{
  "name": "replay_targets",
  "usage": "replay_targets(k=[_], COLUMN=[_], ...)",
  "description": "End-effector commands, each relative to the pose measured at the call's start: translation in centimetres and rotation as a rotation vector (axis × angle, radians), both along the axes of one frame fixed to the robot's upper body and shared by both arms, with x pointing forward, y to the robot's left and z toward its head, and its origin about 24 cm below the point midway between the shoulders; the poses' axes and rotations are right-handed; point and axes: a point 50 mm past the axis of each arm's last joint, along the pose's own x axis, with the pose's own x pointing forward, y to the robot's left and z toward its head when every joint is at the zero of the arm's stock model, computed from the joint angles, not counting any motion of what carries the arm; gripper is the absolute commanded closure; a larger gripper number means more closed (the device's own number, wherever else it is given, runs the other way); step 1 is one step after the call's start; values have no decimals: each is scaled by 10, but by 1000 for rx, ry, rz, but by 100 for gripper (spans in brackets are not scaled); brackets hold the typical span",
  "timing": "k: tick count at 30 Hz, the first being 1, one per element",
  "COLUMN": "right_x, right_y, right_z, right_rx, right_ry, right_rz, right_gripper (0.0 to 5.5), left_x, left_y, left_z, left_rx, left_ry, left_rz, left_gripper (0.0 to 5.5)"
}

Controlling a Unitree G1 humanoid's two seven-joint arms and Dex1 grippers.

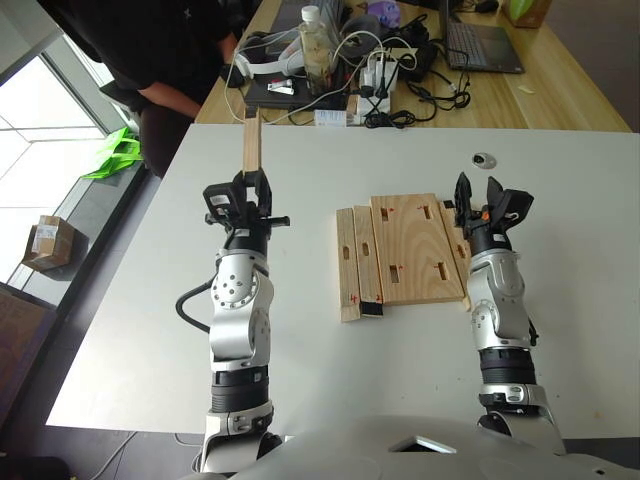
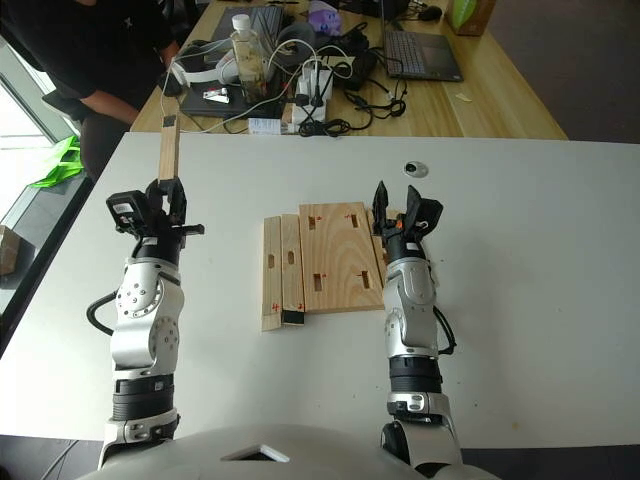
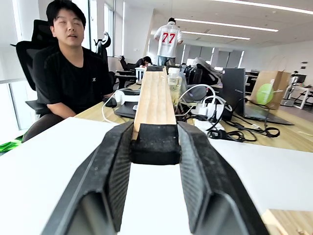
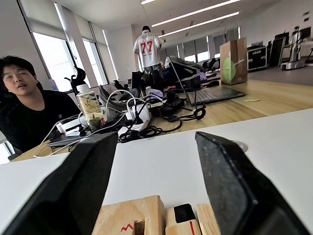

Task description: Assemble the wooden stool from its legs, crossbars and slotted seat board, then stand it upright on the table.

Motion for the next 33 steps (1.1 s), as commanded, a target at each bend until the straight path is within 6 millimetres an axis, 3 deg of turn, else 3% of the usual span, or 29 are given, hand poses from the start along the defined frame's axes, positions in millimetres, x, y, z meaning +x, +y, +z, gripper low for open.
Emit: replay_targets(k=[1, 8, 33], right_x=[2, -2, 0], right_y=[0, -2, 0], right_z=[0, -5, -4], right_rx=[-10, -44, -48], right_ry=[-26, -43, -49], right_rz=[-42, -44, -46], right_gripper=[255, 255, 255], left_x=[4, 4, 6], left_y=[-2, -4, -8], left_z=[-3, -14, -13], left_rx=[8, 48, 73], left_ry=[12, 55, 40], left_rz=[1, -42, -60], left_gripper=[421, 421, 421])
